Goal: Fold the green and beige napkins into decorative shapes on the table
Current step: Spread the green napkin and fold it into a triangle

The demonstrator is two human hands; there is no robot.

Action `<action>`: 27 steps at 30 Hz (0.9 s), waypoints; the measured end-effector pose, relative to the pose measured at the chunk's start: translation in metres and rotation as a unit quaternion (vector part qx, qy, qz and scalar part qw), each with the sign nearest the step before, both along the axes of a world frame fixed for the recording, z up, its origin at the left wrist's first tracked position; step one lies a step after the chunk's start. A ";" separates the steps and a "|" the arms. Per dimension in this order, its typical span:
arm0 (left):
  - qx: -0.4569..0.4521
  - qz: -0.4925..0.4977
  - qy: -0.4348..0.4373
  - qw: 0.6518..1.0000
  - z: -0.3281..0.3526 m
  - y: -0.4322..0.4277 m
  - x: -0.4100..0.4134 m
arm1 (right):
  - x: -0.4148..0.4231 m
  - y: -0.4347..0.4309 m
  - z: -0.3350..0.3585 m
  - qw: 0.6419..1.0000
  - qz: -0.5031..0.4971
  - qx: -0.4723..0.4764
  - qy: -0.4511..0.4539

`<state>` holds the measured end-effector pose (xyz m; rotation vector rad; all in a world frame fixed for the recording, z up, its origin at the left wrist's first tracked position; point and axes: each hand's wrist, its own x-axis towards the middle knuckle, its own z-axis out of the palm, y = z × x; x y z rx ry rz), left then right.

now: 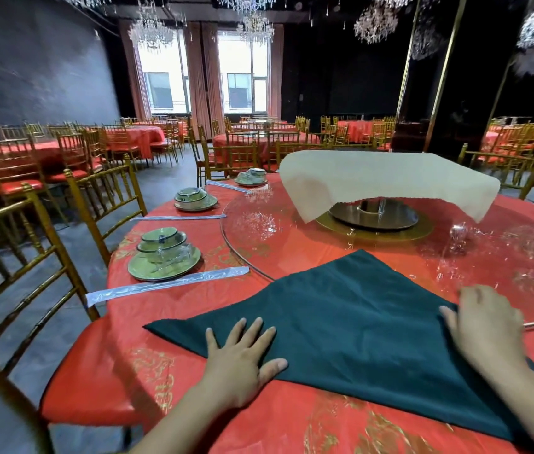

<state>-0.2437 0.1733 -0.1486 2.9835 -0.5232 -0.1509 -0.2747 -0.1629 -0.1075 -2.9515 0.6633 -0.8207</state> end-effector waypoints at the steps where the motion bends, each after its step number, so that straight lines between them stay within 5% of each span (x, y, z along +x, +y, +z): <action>1: -0.002 0.001 -0.002 1.000 0.000 0.000 0.001 | -0.003 0.020 -0.002 0.998 0.061 -0.005 -0.009; 6: 0.013 -0.008 -0.006 1.000 -0.002 0.001 0.003 | -0.003 0.124 -0.016 0.938 0.331 0.055 0.086; 12: 0.015 0.006 0.023 1.000 0.005 0.001 -0.003 | 0.007 0.154 -0.040 0.907 0.347 0.062 0.229; 27: 0.044 0.125 0.079 0.988 0.015 0.101 0.042 | 0.006 0.151 -0.040 0.900 0.348 0.071 0.251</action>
